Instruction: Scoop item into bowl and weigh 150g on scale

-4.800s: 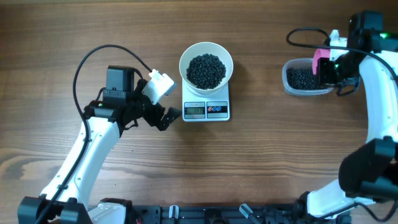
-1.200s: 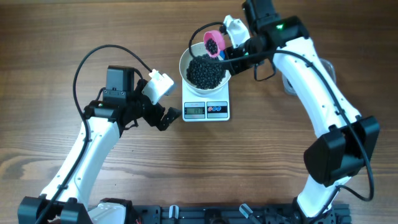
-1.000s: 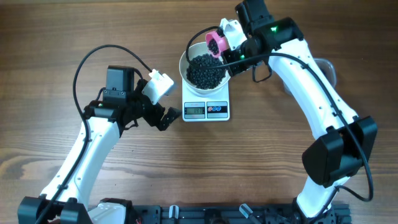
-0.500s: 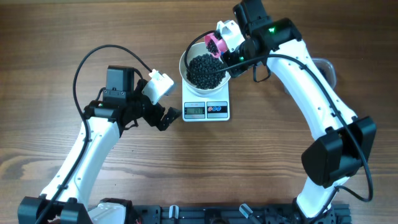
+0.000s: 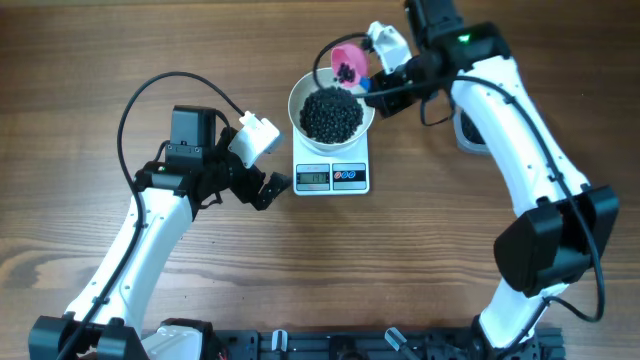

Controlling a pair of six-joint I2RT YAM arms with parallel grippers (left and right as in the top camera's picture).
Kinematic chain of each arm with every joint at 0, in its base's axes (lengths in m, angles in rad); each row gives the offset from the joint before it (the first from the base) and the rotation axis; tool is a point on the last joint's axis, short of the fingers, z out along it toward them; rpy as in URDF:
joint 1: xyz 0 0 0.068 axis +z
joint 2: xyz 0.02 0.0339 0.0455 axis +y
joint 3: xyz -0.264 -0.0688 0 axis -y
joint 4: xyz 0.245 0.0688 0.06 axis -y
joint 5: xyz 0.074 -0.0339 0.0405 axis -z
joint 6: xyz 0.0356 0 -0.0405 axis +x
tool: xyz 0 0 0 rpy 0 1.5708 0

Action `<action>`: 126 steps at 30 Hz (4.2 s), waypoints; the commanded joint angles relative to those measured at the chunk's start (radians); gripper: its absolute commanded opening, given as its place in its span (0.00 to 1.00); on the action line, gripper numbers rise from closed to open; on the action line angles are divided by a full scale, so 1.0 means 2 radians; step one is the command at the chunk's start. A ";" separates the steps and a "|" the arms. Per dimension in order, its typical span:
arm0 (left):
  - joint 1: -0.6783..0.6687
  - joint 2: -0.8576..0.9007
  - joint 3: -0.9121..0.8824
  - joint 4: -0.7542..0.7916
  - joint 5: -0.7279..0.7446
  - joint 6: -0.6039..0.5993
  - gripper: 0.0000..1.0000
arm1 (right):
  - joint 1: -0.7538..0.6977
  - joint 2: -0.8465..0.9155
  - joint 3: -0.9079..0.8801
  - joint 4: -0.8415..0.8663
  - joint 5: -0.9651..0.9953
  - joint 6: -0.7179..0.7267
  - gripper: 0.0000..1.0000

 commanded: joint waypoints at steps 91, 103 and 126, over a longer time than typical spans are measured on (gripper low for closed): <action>0.001 -0.001 -0.003 0.000 0.004 0.002 1.00 | 0.052 0.002 0.030 0.007 0.091 0.028 0.04; 0.001 -0.001 -0.003 0.000 0.004 0.002 1.00 | 0.079 0.065 0.030 -0.014 0.172 0.028 0.04; 0.001 -0.001 -0.003 0.000 0.004 0.002 1.00 | 0.083 0.089 0.005 0.004 0.200 0.027 0.04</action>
